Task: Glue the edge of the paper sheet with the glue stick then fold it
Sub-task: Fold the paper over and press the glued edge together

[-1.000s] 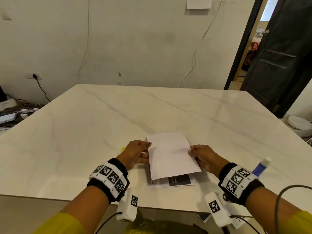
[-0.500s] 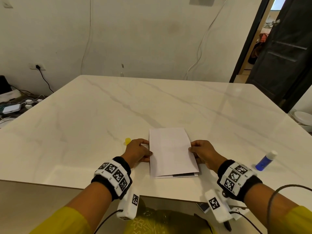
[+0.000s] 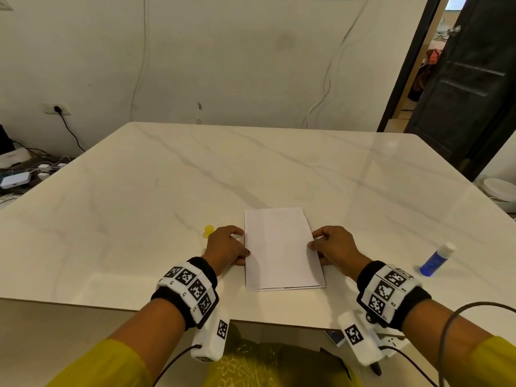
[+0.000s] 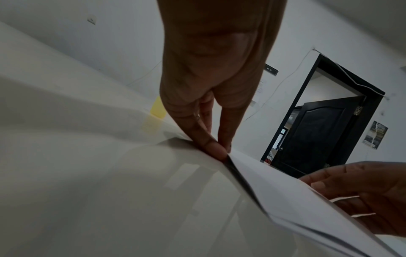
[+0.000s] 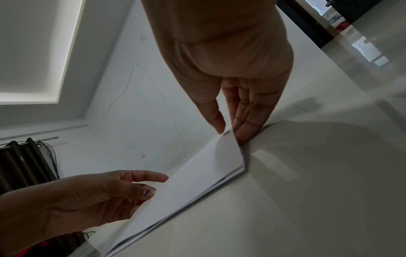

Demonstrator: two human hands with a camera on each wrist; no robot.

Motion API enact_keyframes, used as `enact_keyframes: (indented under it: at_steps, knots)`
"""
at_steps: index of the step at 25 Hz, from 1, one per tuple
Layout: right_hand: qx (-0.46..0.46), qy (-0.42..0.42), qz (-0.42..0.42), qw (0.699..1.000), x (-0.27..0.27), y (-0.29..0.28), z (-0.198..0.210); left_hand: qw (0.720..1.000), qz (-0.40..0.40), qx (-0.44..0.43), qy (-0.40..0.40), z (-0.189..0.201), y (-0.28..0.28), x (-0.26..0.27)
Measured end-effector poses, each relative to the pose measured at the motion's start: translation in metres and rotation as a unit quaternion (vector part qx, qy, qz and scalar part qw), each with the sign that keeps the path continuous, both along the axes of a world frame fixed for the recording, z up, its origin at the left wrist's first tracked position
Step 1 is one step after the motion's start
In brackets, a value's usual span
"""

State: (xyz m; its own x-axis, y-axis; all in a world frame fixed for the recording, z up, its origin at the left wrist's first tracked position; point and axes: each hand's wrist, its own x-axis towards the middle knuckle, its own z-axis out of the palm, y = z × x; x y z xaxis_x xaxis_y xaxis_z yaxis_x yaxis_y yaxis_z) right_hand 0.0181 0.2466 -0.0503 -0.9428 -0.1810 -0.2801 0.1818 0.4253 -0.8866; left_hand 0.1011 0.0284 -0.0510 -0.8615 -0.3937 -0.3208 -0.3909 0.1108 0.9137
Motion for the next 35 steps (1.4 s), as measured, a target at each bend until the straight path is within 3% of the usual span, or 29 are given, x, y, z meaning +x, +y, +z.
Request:
enact_keyframes:
  at_steps: [8,35]
  knots:
    - [0.029,0.03,0.043,0.998,0.001,0.0079,-0.0004,0.999,0.016,-0.026,0.034,-0.0065,0.004,0.002]
    - [0.059,0.029,0.063,0.996,0.0026,0.0097,0.0026,0.99,-0.021,-0.135,0.043,-0.0057,0.0072,0.0059]
